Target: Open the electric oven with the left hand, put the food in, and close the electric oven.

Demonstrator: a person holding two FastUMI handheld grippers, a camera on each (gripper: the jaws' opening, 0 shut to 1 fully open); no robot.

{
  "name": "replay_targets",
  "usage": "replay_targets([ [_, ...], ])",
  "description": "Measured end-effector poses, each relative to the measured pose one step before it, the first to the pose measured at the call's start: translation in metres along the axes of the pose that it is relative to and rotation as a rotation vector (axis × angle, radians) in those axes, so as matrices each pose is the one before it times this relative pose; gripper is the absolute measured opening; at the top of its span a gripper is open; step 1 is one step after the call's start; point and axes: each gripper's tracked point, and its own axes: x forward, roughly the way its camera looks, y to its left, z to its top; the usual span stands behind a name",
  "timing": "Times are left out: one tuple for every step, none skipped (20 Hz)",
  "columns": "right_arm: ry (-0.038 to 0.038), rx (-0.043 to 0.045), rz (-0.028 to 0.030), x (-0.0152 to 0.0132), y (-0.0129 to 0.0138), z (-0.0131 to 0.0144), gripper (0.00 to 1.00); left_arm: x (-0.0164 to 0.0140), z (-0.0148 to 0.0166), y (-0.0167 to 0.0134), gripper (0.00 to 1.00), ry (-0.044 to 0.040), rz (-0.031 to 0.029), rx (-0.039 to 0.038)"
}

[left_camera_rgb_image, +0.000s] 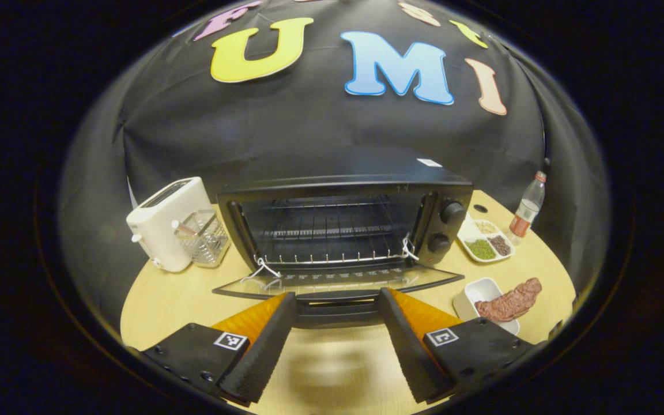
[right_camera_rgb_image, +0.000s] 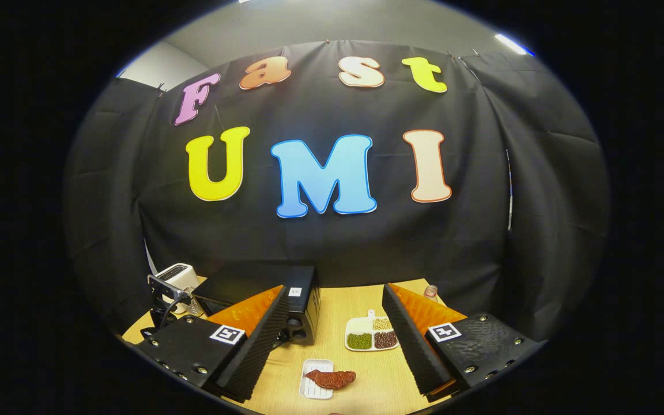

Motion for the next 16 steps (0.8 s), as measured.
replay_targets([
  [0.00713, -0.00013, -0.00446, 0.00103, -0.00128, -0.00289, 1.0, -0.00074, -0.00557, -0.00017, 0.97, 0.00883, 0.00006, -0.00338],
  [0.00721, -0.00291, -0.0041, 0.00026, -0.00171, -0.00262, 1.0, 0.00121, -0.00494, -0.00081, 0.97, 0.0076, -0.00032, -0.0036],
  [0.0073, -0.00514, -0.00023, 0.00008, -0.00057, -0.00229, 1.0, 0.00006, -0.00753, -0.00017, 0.97, 0.01314, 0.00114, -0.00347],
  [0.00677, -0.00655, 0.00072, 0.00059, 0.00028, -0.00353, 0.95, 0.00054, -0.00838, 0.00144, 0.97, 0.02252, 0.00543, -0.00194],
  [0.00696, -0.00887, 0.0006, 0.00032, -0.00031, -0.00188, 1.0, 0.0006, -0.00648, 0.0011, 1.0, 0.01506, 0.00331, -0.00462],
  [0.00707, -0.00896, 0.00235, 0.00063, -0.00028, -0.0035, 1.0, 0.00209, -0.00459, 0.00154, 0.97, 0.01079, 0.00629, -0.00498],
  [0.00707, -0.00784, 0.00427, 0.00083, 0.0004, -0.00246, 1.0, 0.00216, -0.00549, 0.00382, 0.96, 0.01028, 0.00798, -0.00077],
  [0.00786, -0.00742, 0.00388, 0.00021, 0.00031, -0.0026, 0.95, 0.00112, -0.00636, 0.00447, 0.96, 0.01477, 0.01249, 0.00295],
  [0.00625, -0.00642, 0.00527, 0.00088, 0.00027, -0.00203, 0.95, 0.00089, -0.00201, 0.00367, 1.0, 0.00814, 0.00885, 0.00282],
  [0.00645, -0.00493, 0.00406, 0.00123, -0.00035, -0.00294, 0.95, -0.0016, 0.00084, 0.00415, 1.0, 0.00017, 0.00921, -0.00108],
  [0.01268, -0.00707, -0.00067, 0.0029, -0.00109, -0.00404, 0.95, -0.00286, 0.00392, 0.00225, 0.97, -0.01017, 0.00602, -0.01044],
  [0.02336, -0.01062, -0.00175, 0.00379, -0.00208, -0.00821, 1.0, -0.00404, 0.00786, 0.00151, 0.97, -0.01614, 0.00094, -0.02021],
  [0.02697, -0.00793, 0.01108, 0.00468, -0.00028, -0.0083, 1.0, -0.00736, 0.00903, -0.00143, 0.97, -0.02143, -0.00084, -0.01945],
  [0.0318, -0.00149, 0.01924, 0.00421, 0.00172, -0.00964, 1.0, -0.0076, 0.01353, -0.00181, 0.97, -0.03019, -0.00201, -0.01749],
  [0.03229, 0.00745, 0.01927, 0.00534, 0.00038, -0.01005, 1.0, -0.00818, 0.01616, -0.00287, 0.97, -0.04126, -0.00641, -0.0168],
  [0.03494, 0.01824, 0.02678, 0.0051, -0.00032, -0.01074, 1.0, -0.00954, 0.0199, -0.00539, 0.94, -0.04369, -0.01015, -0.01347],
])
